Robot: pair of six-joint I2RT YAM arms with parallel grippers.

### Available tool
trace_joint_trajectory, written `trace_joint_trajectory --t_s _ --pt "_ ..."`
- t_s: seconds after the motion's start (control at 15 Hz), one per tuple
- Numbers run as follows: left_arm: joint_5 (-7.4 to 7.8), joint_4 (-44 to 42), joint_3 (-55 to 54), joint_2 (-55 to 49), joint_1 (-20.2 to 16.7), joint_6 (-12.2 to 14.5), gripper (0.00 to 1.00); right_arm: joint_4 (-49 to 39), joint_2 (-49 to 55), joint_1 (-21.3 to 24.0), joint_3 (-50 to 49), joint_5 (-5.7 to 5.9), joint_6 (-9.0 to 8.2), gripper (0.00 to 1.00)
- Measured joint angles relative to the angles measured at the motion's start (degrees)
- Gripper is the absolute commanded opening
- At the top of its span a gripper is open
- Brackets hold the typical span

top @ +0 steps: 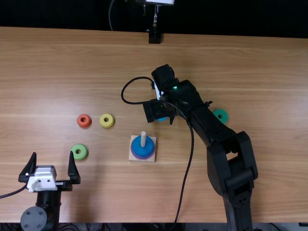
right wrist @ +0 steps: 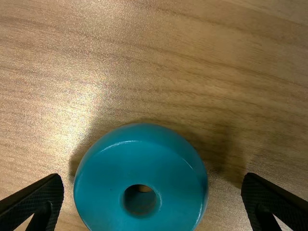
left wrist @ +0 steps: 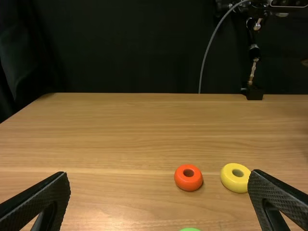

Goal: Build the Hanoi tower: stack the rings onto the peg from bottom to top in this color order: purple, dark blue, light blue, dark green, light green, yellow, orange.

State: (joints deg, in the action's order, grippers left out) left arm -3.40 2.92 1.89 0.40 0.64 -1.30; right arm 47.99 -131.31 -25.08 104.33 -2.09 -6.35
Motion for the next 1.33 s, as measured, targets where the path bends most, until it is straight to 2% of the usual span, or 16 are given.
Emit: trace_joint_trajectory --t_s 0.2,0.33,0.47,0.53,0.67,0.87,1.2,1.33 --pt "-0.02 0.0 0.0 0.0 0.0 0.0 1.0 0.0 0.0 0.0 0.0 0.07 -0.02 0.46" --pt "-0.02 0.0 0.0 0.0 0.0 0.0 1.0 0.0 0.0 0.0 0.0 0.15 0.02 0.22" --pt "-0.02 0.0 0.0 0.0 0.0 0.0 1.0 0.0 0.0 0.0 0.0 0.15 0.13 0.04" --pt "0.02 0.0 0.0 0.0 0.0 0.0 1.0 0.0 0.0 0.0 0.0 0.17 0.52 0.0" --pt "-0.02 0.0 0.0 0.0 0.0 0.0 1.0 0.0 0.0 0.0 0.0 0.17 1.55 0.0" --pt "0.0 0.0 0.0 0.0 0.0 0.0 1.0 0.0 0.0 0.0 0.0 0.15 1.97 0.0" --pt "-0.04 0.0 0.0 0.0 0.0 0.0 1.0 8.0 0.0 0.0 1.1 -0.07 2.03 0.0" --pt "0.0 0.0 0.0 0.0 0.0 0.0 1.0 9.3 0.0 0.0 1.1 -0.04 2.91 0.0"
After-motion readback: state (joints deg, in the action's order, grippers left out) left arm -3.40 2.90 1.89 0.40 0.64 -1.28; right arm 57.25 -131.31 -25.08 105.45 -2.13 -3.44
